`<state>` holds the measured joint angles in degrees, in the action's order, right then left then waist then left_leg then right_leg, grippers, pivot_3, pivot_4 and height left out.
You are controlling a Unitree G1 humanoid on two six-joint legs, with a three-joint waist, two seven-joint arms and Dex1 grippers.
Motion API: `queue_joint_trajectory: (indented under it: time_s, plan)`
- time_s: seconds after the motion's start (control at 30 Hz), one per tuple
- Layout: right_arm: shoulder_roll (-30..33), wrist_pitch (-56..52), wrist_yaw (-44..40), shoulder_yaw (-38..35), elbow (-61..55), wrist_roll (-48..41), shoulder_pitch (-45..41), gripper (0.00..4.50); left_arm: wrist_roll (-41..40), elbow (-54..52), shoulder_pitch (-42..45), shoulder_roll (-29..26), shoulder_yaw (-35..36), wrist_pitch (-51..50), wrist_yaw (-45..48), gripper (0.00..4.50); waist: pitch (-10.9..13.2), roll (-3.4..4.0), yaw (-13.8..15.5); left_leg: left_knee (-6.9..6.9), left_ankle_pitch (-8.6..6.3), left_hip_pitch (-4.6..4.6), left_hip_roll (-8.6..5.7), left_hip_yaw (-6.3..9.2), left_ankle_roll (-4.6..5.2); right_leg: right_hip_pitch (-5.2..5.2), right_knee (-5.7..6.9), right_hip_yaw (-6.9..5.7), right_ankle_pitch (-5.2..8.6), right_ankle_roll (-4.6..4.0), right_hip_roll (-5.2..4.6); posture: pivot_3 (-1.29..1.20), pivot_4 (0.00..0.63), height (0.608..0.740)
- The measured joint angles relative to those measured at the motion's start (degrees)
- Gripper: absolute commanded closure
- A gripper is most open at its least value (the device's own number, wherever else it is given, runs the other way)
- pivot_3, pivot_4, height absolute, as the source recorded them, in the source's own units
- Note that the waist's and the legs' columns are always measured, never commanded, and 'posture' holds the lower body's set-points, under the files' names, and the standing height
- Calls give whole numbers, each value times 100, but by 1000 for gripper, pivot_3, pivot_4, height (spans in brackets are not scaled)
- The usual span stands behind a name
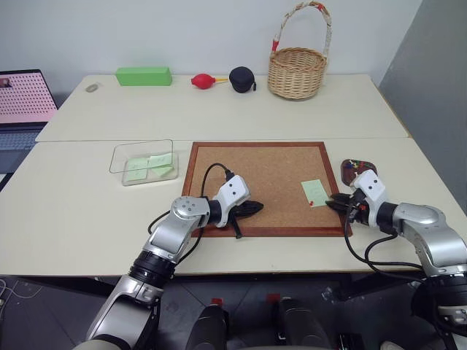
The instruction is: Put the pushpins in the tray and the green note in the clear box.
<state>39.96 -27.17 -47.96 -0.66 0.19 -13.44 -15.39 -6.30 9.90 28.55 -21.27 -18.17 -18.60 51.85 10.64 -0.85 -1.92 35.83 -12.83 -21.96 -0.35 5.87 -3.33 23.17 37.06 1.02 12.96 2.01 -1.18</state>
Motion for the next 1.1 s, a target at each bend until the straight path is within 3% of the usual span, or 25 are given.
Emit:
queue_joint_trajectory:
  time_s: [0.07, 0.83, 1.1]
  plan:
    - [0, 0, -39, 0, -22, -38, 30, 4445, 5, 1, -1, 0, -1, 7, 0, 4500, 0, 0, 0, 0, 0, 0, 0, 0, 0, 0, 0, 1, 0, 0, 0, 0, 150, 740]
    - [13, -174, -57, -504, -520, -627, -4, 4445, 23, -29, -23, -24, -21, 27, 4, 4500, 0, -1, 2, -1, 0, -1, 0, 0, 0, 1, -3, 0, 0, 0, 0, 0, 150, 740]
    - [73, 256, 298, -542, 507, -188, -372, 4445, 34, -27, -27, -29, -19, 28, 1, 4500, -1, 0, -3, -1, 0, 0, 0, -4, 1, 1, -3, 2, 0, 0, 0, 0, 150, 740]
